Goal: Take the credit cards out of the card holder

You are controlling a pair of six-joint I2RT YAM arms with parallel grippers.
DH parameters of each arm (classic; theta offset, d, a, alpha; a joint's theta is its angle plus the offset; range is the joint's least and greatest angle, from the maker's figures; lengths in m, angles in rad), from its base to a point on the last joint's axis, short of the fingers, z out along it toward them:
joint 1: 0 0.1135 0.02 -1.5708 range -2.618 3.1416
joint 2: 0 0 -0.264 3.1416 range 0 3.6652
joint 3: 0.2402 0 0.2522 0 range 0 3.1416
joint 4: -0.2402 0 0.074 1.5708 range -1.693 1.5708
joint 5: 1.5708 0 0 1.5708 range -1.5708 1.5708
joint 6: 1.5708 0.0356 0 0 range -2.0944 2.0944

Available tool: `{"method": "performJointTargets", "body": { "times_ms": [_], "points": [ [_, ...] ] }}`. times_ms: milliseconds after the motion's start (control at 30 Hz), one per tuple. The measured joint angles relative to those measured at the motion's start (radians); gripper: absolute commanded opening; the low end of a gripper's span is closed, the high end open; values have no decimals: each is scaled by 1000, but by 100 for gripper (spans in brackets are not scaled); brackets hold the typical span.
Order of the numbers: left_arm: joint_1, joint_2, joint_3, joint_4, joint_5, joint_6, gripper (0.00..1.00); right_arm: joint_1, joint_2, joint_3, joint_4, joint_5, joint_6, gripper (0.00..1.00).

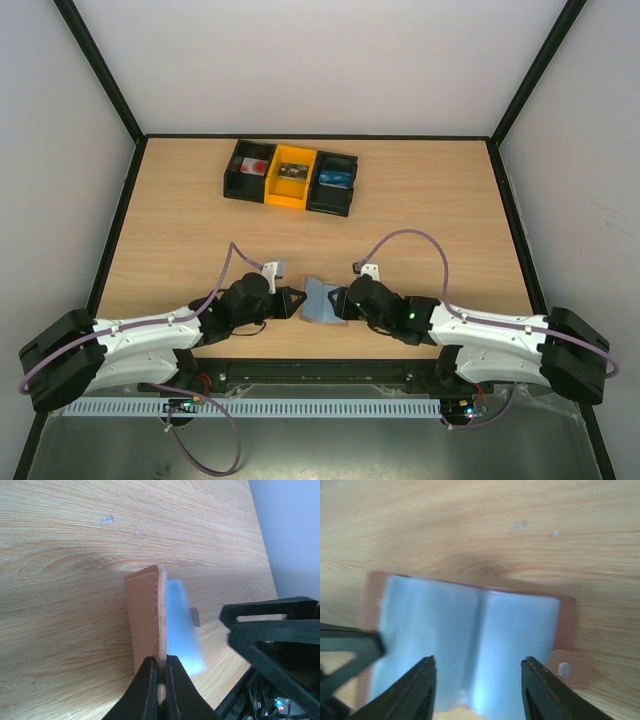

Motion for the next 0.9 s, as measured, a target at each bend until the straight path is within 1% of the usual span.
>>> {"method": "performJointTargets", "body": {
  "times_ms": [167, 300, 700, 800, 900],
  "points": [
    [0, 0, 0, 0, 0, 0, 3, 0, -63, 15, 18, -21, -2, 49],
    [0, 0, 0, 0, 0, -1, 3, 0, -56, 14, 64, -59, -2, 51],
    [0, 0, 0, 0, 0, -5, 3, 0, 129, -14, 237, -168, 10, 62],
    [-1, 0, 0, 0, 0, -5, 3, 0, 165, -16, 285, -193, 12, 62],
    [0, 0, -5, -2, -3, -4, 3, 0, 200, -17, 315, -202, 12, 58]
  ]
}}
